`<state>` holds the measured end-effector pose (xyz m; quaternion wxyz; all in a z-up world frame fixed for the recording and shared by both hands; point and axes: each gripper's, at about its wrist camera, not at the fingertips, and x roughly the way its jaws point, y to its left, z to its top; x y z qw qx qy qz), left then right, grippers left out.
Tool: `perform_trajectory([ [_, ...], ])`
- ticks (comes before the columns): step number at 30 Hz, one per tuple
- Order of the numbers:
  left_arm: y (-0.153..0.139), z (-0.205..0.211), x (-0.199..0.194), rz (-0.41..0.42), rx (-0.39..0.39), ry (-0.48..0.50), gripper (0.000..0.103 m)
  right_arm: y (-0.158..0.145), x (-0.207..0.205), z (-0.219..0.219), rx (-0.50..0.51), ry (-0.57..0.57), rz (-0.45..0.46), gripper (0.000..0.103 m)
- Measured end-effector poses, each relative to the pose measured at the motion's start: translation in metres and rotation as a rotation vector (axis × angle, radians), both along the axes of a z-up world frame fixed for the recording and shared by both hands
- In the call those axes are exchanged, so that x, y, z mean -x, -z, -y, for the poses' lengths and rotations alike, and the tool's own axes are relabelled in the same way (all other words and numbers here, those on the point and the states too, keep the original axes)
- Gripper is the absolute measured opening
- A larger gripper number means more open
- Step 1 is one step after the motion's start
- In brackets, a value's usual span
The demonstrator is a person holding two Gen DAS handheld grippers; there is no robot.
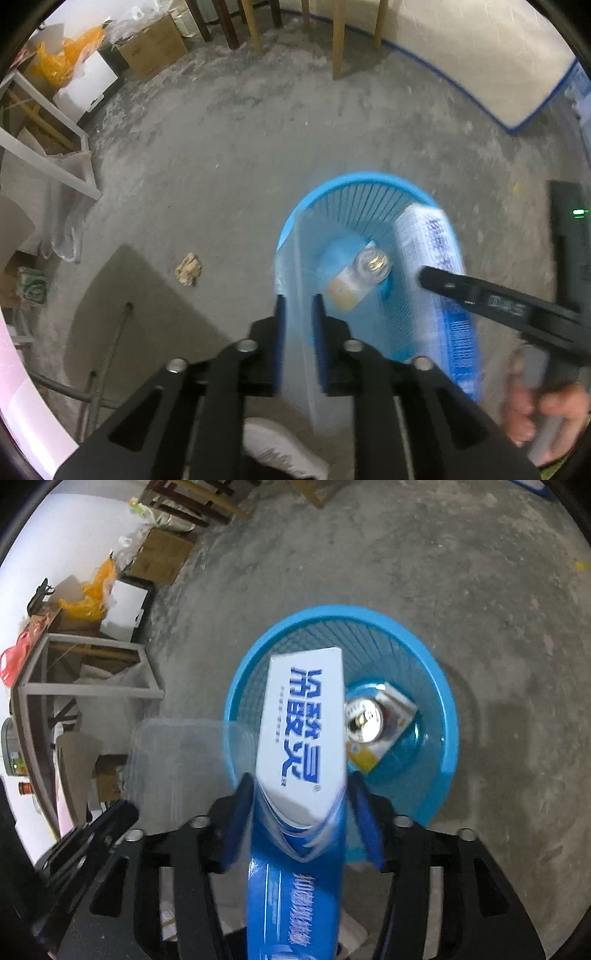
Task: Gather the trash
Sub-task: 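Carry both items to the blue wastebasket and open both grippers over it, then move both tools back toward the table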
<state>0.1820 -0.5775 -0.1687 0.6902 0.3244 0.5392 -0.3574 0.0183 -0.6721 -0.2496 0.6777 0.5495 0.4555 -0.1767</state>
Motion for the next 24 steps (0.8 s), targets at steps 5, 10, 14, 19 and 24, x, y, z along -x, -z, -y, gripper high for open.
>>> perform_trajectory([
  [5, -0.023, -0.001, 0.001, -0.001, 0.082, 0.040, 0.027, -0.003, -0.007, -0.003, 0.031, -0.030, 0.016, 0.061],
  [10, -0.060, -0.014, 0.008, 0.034, 0.134, 0.067, 0.028, -0.014, 0.005, -0.008, 0.065, -0.034, 0.055, 0.062],
  [14, -0.095, -0.037, 0.014, 0.072, 0.178, 0.100, 0.039, -0.024, 0.018, -0.009, 0.123, -0.045, 0.056, 0.062],
  [19, -0.149, -0.089, 0.017, 0.104, 0.255, 0.118, 0.050, -0.050, 0.048, -0.024, 0.197, -0.062, 0.065, 0.062],
  [24, -0.206, -0.169, 0.020, 0.118, 0.360, 0.114, 0.057, -0.086, 0.071, -0.051, 0.273, -0.080, 0.096, 0.071],
])
